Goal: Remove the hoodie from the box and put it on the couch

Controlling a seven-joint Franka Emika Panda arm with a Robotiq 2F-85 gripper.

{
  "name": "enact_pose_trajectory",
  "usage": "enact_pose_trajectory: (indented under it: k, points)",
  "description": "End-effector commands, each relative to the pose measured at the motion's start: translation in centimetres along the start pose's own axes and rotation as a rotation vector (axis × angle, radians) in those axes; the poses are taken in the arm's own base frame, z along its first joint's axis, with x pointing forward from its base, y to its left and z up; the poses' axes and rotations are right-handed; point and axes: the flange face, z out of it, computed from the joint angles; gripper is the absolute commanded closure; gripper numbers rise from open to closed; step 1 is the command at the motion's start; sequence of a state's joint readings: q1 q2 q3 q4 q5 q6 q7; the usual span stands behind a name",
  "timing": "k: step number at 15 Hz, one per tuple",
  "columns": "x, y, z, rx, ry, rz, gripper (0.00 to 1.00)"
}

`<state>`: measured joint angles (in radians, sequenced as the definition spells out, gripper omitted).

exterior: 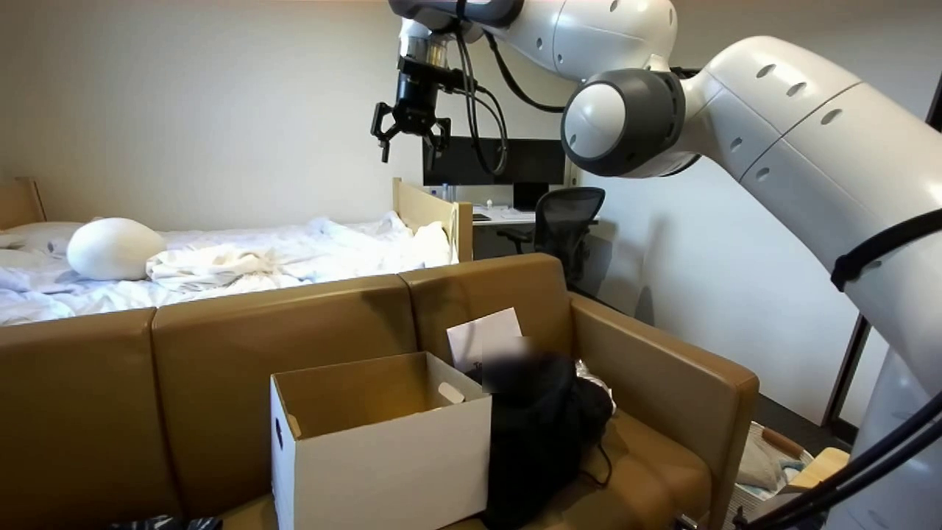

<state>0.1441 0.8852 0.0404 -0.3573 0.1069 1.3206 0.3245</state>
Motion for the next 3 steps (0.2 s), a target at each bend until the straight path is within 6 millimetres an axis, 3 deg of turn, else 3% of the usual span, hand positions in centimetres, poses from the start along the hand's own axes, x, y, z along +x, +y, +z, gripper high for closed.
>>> enact_pose_trajectory:
  k: [1,3]
  points:
    - [0.01,0.06,-0.10,0.000,-0.001,-0.001,0.00]
    - [0.01,0.05,-0.11,0.000,-0.001,-0.001,0.00]
